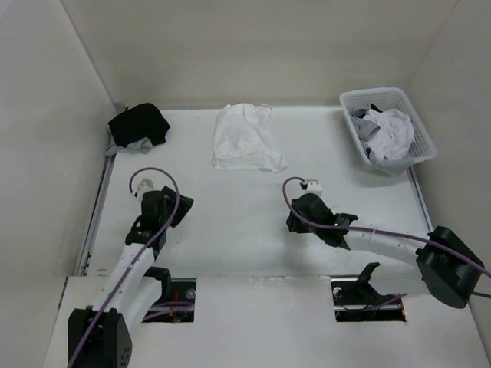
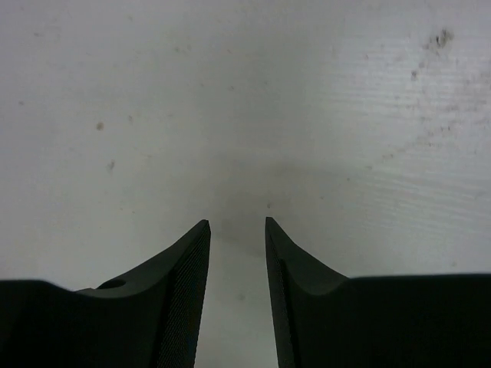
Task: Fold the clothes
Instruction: Flatten the tank top out
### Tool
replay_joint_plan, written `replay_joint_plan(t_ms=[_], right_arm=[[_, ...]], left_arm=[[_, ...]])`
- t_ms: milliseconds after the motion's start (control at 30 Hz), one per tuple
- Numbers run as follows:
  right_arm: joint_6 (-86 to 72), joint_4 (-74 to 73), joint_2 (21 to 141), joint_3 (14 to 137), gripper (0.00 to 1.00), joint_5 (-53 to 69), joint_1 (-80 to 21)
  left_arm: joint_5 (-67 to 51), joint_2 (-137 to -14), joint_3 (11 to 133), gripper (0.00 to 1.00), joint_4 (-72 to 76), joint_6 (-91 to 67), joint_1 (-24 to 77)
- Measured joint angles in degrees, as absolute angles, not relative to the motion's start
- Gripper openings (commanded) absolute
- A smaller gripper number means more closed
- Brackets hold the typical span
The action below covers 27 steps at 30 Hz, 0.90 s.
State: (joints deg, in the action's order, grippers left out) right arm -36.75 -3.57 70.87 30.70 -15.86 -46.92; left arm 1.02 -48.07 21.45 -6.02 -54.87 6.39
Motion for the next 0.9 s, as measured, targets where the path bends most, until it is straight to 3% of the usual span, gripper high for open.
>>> replay_joint_plan(t_ms=[67, 133, 200, 300, 433, 567, 700, 900], right_arm=[[-38.98, -4.82, 70.78, 29.8, 0.3, -16.23, -47.07], [-40.6, -4.32, 70.5, 30.39, 0.13, -16.97, -47.07], [-41.82, -3.53, 71.18, 32.03, 0.09, -17.37, -47.07], [-42.26, -2.07, 76.36, 37.12, 0.14, -17.54, -46.06], [-41.69, 0.62, 84.68, 45.17, 0.21, -17.61, -42.7], [-40.82, 2.72, 85.52, 46.24, 0.23, -17.58, -41.87], [-40.64, 4.69, 85.45, 45.69, 0.24, -17.08, -41.06], [-40.51, 7.77, 85.1, 42.89, 0.25, -14.68, -37.28]], left_arm=[[1.28, -44.31, 17.37, 0.48, -8.62, -54.54, 6.31], [2.13, -44.21, 16.56, 0.47, -9.17, -54.17, 6.63], [4.32, -47.16, 16.95, 0.47, -7.2, -53.71, 8.03], [8.99, -57.14, 20.97, 0.44, -4.6, -53.23, 12.95], [15.29, -77.12, 36.25, 0.29, -0.89, -51.16, 18.09], [18.09, -92.99, 54.15, 0.26, 3.29, -46.98, 18.72], [19.55, -101.38, 65.43, 0.21, 3.7, -41.95, 19.27], [19.86, -113.01, 78.19, 0.25, 0.43, -34.46, 23.03]])
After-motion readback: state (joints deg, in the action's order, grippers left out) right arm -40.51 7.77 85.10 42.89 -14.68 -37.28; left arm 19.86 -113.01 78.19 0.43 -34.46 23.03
